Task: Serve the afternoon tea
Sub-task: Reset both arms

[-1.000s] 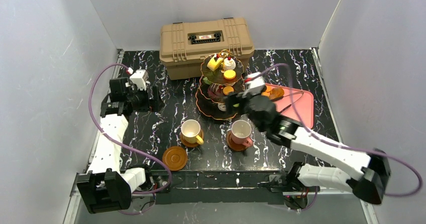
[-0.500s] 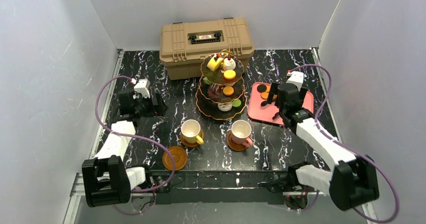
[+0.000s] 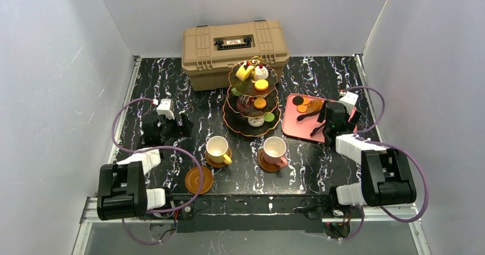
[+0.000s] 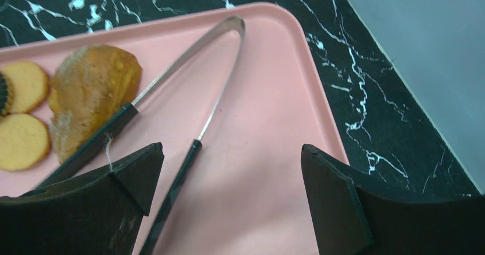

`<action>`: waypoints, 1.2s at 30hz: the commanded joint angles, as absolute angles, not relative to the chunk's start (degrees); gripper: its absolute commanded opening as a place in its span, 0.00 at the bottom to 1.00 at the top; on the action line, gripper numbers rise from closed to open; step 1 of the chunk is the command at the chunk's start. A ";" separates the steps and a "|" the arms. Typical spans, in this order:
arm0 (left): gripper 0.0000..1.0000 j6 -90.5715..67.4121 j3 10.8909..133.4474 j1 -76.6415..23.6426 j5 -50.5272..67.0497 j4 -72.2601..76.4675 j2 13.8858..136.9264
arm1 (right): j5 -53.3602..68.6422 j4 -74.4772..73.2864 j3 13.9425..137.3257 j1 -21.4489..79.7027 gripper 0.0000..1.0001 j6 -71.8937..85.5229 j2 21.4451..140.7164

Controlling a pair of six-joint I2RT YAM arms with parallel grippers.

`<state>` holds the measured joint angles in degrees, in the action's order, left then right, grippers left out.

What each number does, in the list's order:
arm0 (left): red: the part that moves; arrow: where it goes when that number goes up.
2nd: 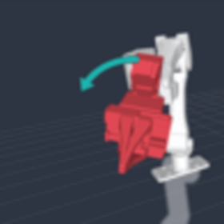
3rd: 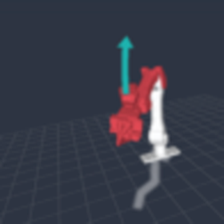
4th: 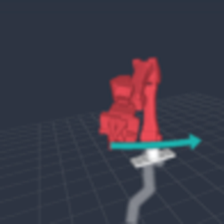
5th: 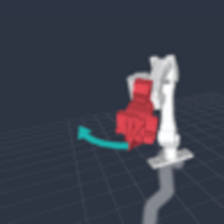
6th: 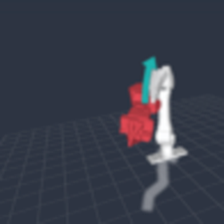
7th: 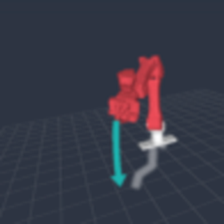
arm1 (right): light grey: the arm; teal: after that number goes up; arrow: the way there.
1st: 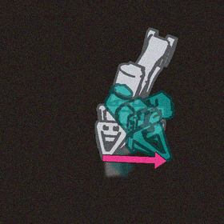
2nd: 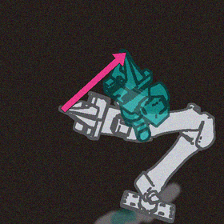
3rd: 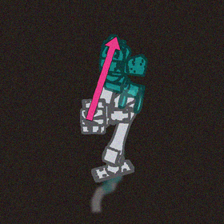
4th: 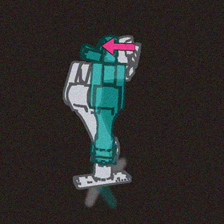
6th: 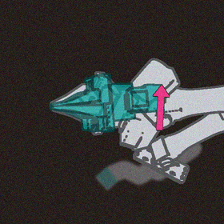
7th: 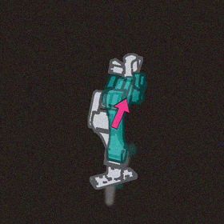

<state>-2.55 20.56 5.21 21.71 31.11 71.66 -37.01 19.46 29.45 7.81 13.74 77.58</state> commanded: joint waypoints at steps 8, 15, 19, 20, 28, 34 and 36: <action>0.98 1.22 14.06 4.24 16.60 56.35 75.86 | -32.29 44.96 23.77 5.15 0.98 5.84 82.47; 0.98 2.26 11.91 4.10 17.42 65.70 83.17 | -28.68 52.19 20.24 5.01 0.98 4.43 84.63; 0.98 2.55 9.30 4.09 18.30 72.71 85.03 | -25.09 53.97 18.79 6.76 0.98 1.37 84.41; 0.98 2.52 9.44 4.05 18.02 71.60 84.70 | -27.54 53.88 18.93 8.60 0.99 0.37 84.47; 0.98 1.59 11.58 4.05 16.77 68.90 85.31 | -35.11 56.56 19.65 10.59 0.98 0.40 87.44; 0.98 1.67 11.84 4.04 16.97 68.35 85.32 | -32.52 73.94 10.94 12.32 0.98 -2.43 89.82; 0.98 1.71 12.14 4.04 17.13 67.87 85.34 | -29.74 87.27 7.12 13.83 0.98 -7.63 94.25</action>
<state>1.08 10.68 4.27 17.52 67.64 85.82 -32.53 64.64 12.32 11.49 -0.54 89.01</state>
